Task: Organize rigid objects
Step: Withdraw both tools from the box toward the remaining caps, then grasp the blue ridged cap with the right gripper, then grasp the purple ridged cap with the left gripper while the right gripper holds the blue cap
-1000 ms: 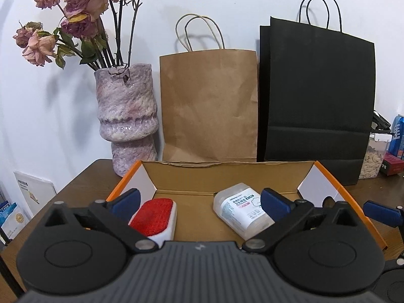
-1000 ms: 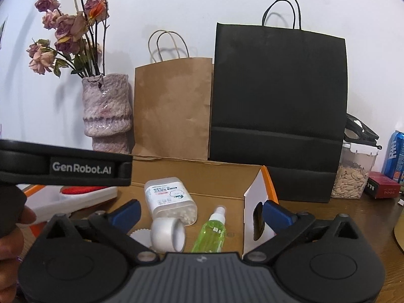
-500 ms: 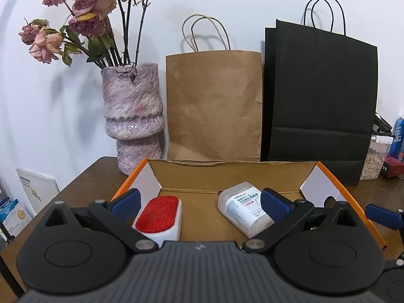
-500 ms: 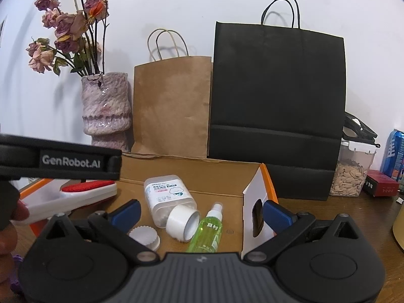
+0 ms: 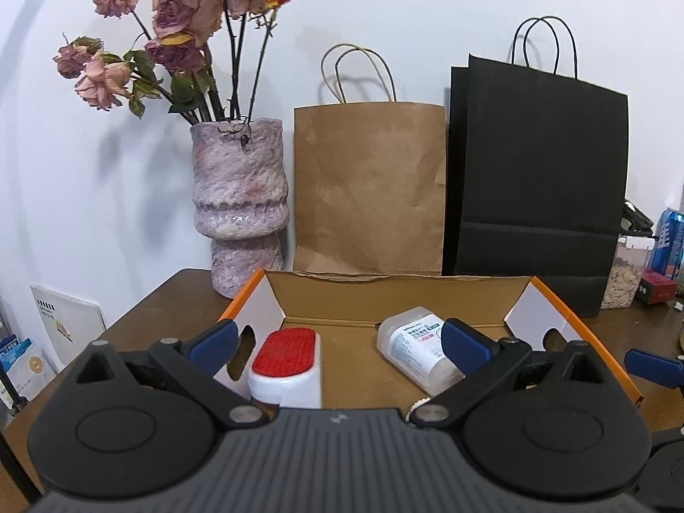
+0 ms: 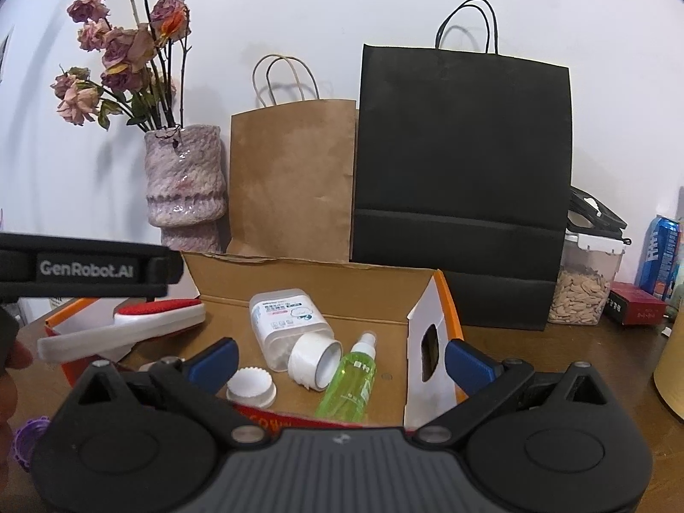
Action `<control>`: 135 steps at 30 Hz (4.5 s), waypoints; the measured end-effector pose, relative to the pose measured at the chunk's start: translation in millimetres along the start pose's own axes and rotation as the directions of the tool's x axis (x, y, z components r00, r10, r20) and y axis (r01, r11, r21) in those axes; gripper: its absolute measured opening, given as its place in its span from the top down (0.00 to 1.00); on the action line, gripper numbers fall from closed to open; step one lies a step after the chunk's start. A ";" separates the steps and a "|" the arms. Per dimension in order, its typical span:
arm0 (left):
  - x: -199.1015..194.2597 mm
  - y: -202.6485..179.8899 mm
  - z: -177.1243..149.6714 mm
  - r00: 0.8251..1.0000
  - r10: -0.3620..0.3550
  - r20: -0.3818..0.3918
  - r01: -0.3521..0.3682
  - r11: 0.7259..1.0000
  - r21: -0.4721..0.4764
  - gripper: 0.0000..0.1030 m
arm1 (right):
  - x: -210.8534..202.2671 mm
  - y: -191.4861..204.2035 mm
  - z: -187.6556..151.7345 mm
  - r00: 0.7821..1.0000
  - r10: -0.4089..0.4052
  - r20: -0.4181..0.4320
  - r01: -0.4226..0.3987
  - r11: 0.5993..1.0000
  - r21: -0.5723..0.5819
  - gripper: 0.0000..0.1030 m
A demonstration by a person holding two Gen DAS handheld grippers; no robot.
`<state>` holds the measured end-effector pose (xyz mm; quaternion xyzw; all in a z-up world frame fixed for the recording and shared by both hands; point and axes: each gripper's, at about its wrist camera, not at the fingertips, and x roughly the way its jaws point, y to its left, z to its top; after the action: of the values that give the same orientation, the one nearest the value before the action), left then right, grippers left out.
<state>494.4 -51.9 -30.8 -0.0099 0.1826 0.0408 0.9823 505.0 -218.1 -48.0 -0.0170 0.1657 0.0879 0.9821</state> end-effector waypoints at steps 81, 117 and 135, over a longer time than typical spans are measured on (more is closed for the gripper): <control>-95.2 88.7 -87.0 0.983 0.034 -0.183 -0.030 0.999 0.026 0.00 | -67.6 47.2 -69.0 0.963 0.055 -0.265 -0.069 0.997 -0.044 0.36; -34.1 78.0 -92.3 0.957 0.034 -0.287 -0.019 0.998 0.057 0.05 | -52.1 27.2 -62.4 0.974 0.027 -0.223 -0.029 1.000 -0.008 0.50; -50.6 76.2 -81.6 0.980 0.013 -0.199 -0.004 0.999 0.045 0.46 | -65.1 31.7 -60.4 0.987 0.018 -0.158 -0.025 0.999 -0.039 0.50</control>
<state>411.8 17.3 -89.1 0.0084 0.2807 0.0397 0.9589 419.3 -201.6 -83.8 -0.0419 0.2413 0.1002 0.9644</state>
